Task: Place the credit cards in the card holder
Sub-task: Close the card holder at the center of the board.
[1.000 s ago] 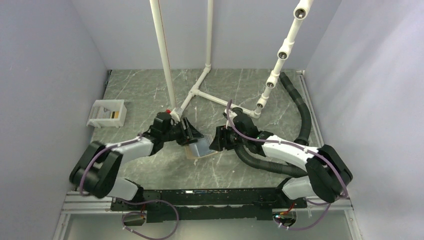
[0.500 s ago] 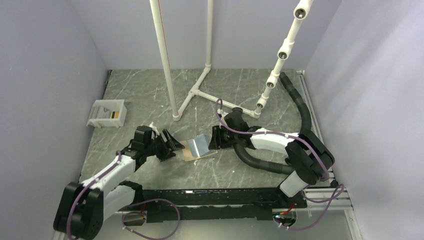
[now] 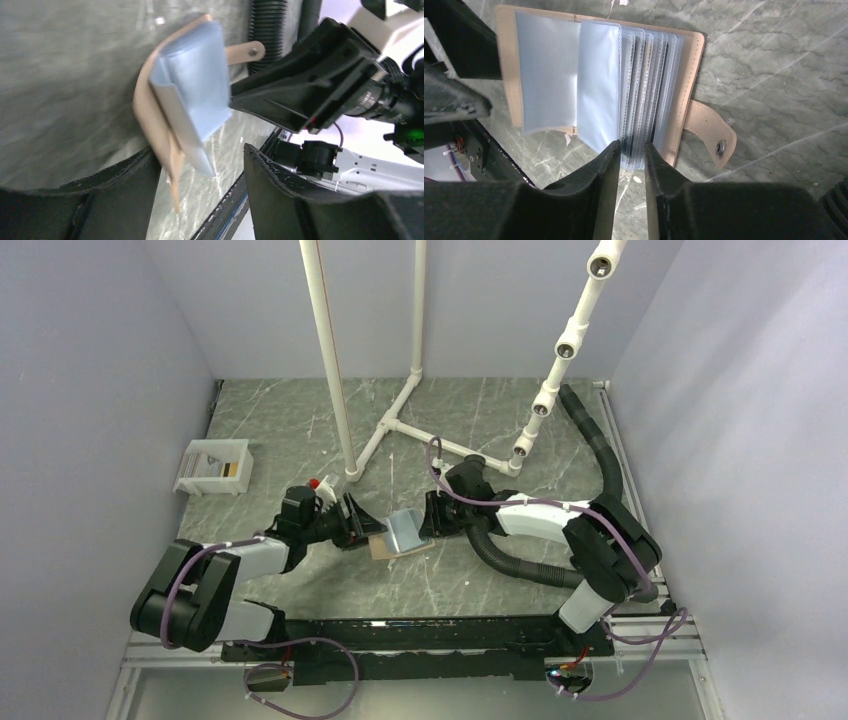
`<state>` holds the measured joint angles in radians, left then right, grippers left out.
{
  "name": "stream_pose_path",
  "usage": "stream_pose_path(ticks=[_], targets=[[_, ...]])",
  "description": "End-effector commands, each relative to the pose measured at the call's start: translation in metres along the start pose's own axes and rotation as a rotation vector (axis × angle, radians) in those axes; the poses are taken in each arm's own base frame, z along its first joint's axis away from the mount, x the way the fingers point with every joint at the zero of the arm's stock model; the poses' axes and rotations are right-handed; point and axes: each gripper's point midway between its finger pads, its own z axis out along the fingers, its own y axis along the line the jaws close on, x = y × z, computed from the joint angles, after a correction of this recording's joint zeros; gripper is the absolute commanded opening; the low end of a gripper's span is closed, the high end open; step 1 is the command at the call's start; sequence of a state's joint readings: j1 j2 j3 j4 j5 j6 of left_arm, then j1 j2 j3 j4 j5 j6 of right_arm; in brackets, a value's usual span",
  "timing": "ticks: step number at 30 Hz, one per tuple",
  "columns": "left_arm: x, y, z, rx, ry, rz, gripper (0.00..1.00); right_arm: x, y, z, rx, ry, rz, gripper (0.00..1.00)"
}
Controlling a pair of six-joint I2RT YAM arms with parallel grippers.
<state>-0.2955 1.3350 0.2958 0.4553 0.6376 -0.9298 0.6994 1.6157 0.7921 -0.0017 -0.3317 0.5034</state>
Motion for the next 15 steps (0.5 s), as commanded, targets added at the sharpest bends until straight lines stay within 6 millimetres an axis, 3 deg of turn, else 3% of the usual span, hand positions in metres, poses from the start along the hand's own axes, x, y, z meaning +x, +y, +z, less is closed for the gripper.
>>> stream_pose_path(ticks=[1, 5, 9, 15], targets=[[-0.006, -0.054, 0.009, 0.157, 0.019, 0.151, 0.64, -0.017, 0.01, 0.0, -0.027, -0.037, -0.026, 0.24], [-0.008, -0.071, 0.017, 0.187, 0.01, 0.19, 0.62, -0.018, 0.009, -0.003, -0.018, -0.045, -0.024, 0.23], [-0.005, -0.075, 0.032, 0.209, 0.033, 0.195, 0.61, -0.015, 0.01, -0.008, -0.011, -0.033, -0.003, 0.24], [-0.006, -0.068, 0.056, 0.234, 0.062, 0.154, 0.58, -0.026, 0.013, -0.03, -0.009, -0.113, 0.047, 0.43]])
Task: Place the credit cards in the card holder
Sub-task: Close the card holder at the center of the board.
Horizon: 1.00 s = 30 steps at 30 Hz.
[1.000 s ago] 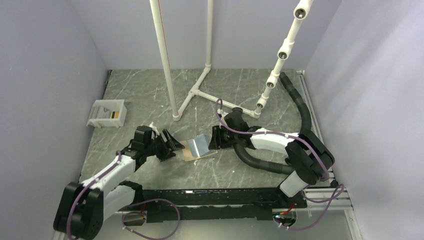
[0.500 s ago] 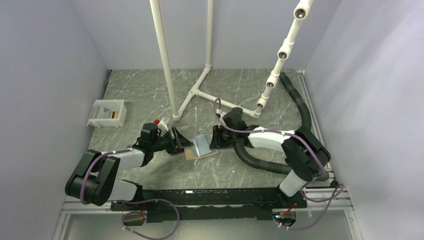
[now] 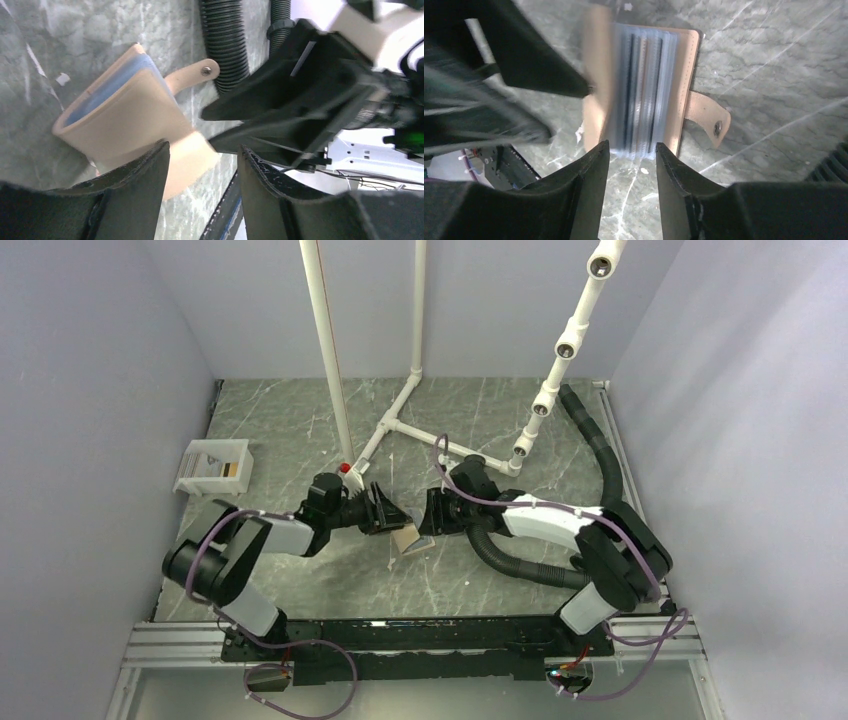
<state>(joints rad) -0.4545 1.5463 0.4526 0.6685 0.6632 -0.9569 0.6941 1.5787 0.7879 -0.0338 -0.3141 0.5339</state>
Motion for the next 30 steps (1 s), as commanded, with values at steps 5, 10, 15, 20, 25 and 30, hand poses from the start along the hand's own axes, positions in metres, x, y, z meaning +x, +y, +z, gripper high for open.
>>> stream_pose_path(ticks=[5, 10, 15, 20, 25, 30], targets=[[-0.015, -0.008, 0.019, 0.08, -0.014, 0.022, 0.57, -0.022, 0.034, -0.031, -0.145, -0.117, 0.022, 0.49], [-0.013, -0.008, 0.022, 0.072, -0.004, 0.022, 0.57, -0.02, 0.039, -0.024, -0.184, -0.101, 0.051, 0.45], [-0.007, -0.006, 0.026, 0.072, 0.012, 0.014, 0.57, -0.021, 0.02, -0.016, -0.082, -0.094, 0.054, 0.47], [-0.005, -0.004, 0.03, 0.076, 0.022, 0.005, 0.57, -0.017, 0.016, -0.009, -0.075, -0.068, 0.058, 0.46], [-0.004, -0.001, 0.033, 0.069, 0.031, 0.002, 0.57, -0.011, 0.011, -0.002, -0.068, -0.051, 0.071, 0.34], [-0.004, 0.001, 0.039, 0.068, 0.048, -0.001, 0.57, 0.002, -0.011, 0.009, 0.004, -0.036, 0.094, 0.21]])
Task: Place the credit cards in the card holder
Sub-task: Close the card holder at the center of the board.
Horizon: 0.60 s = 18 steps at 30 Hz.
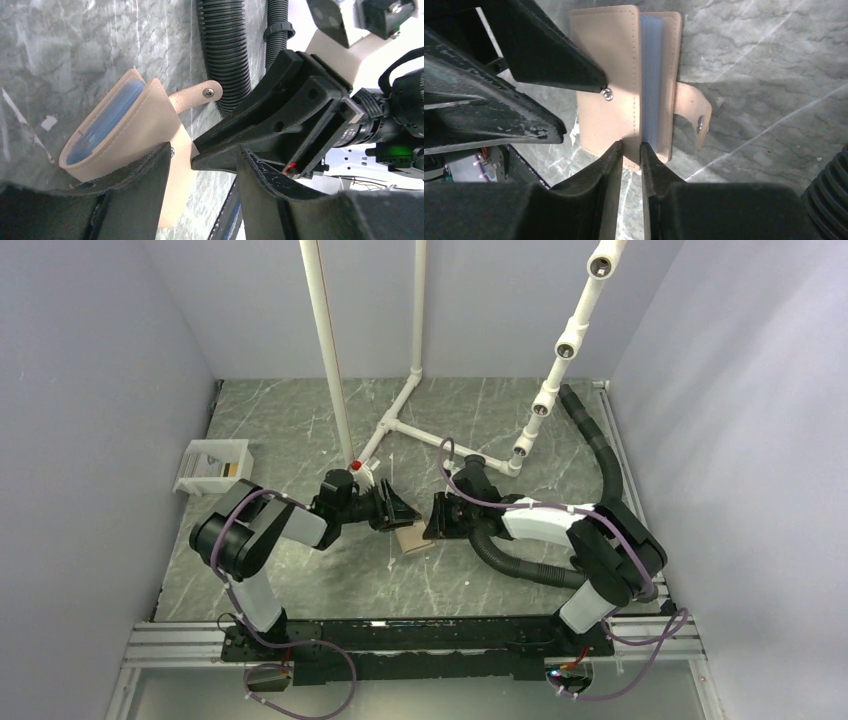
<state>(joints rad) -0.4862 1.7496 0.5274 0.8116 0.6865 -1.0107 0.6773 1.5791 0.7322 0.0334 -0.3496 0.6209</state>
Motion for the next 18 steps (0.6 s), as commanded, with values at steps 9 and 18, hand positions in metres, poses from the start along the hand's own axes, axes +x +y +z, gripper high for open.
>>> stream_pose_path(ticks=[9, 18], targets=[[0.006, 0.005, 0.02, 0.05, 0.042, -0.003, 0.55, 0.005, -0.03, 0.013, 0.092, -0.045, 0.019, 0.24], [0.0, -0.008, 0.019, 0.061, 0.05, 0.043, 0.58, 0.014, -0.051, 0.013, 0.184, -0.032, 0.034, 0.0]])
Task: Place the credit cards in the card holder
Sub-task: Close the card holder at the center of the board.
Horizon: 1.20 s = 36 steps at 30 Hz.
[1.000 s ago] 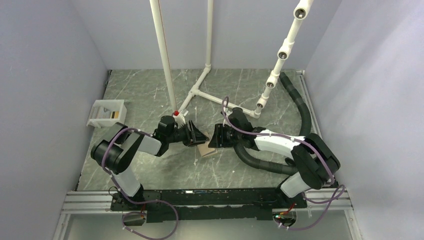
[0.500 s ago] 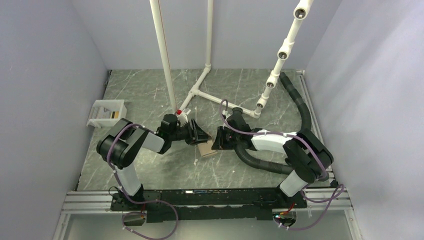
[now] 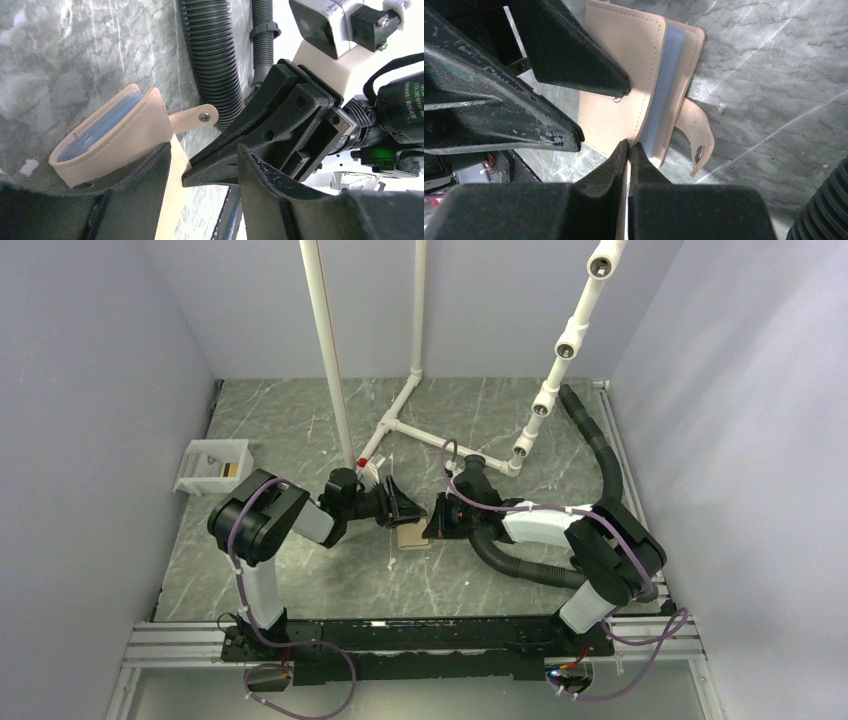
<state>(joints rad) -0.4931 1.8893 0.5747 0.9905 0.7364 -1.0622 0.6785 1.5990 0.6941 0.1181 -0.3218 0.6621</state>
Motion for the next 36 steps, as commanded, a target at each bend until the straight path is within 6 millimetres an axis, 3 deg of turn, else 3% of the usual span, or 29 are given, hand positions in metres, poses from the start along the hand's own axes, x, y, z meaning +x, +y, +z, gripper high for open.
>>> stream_pose_path(ticks=[1, 5, 8, 13, 19, 24, 29, 33, 36], targets=[[0.0, -0.01, 0.0, -0.026, 0.041, 0.046, 0.59, 0.014, -0.047, 0.005, 0.185, 0.002, 0.0, 0.0], [-0.019, -0.025, -0.013, -0.029, 0.029, 0.081, 0.6, 0.016, -0.053, 0.007, 0.204, 0.015, -0.02, 0.0], [-0.025, -0.024, -0.016, -0.046, 0.046, 0.107, 0.55, 0.017, -0.056, 0.011, 0.212, 0.032, -0.045, 0.0], [-0.024, -0.02, -0.008, 0.024, 0.074, 0.118, 0.2, 0.018, -0.058, 0.012, 0.209, 0.037, -0.072, 0.0], [-0.015, 0.022, -0.007, -0.102, 0.06, 0.089, 0.0, 0.016, -0.065, 0.009, 0.231, 0.042, -0.105, 0.0], [-0.003, 0.077, -0.018, -0.281, 0.035, 0.083, 0.0, 0.01, -0.066, 0.007, 0.236, 0.052, -0.189, 0.0], [0.011, 0.108, -0.022, -0.36, 0.013, 0.025, 0.0, -0.002, -0.06, 0.001, 0.243, 0.047, -0.255, 0.0], [0.025, 0.122, -0.03, -0.386, -0.002, -0.008, 0.0, -0.012, -0.04, -0.003, 0.201, 0.075, -0.263, 0.0], [0.028, 0.12, -0.032, -0.371, -0.009, -0.021, 0.0, -0.017, -0.02, -0.003, 0.129, 0.085, -0.235, 0.21]])
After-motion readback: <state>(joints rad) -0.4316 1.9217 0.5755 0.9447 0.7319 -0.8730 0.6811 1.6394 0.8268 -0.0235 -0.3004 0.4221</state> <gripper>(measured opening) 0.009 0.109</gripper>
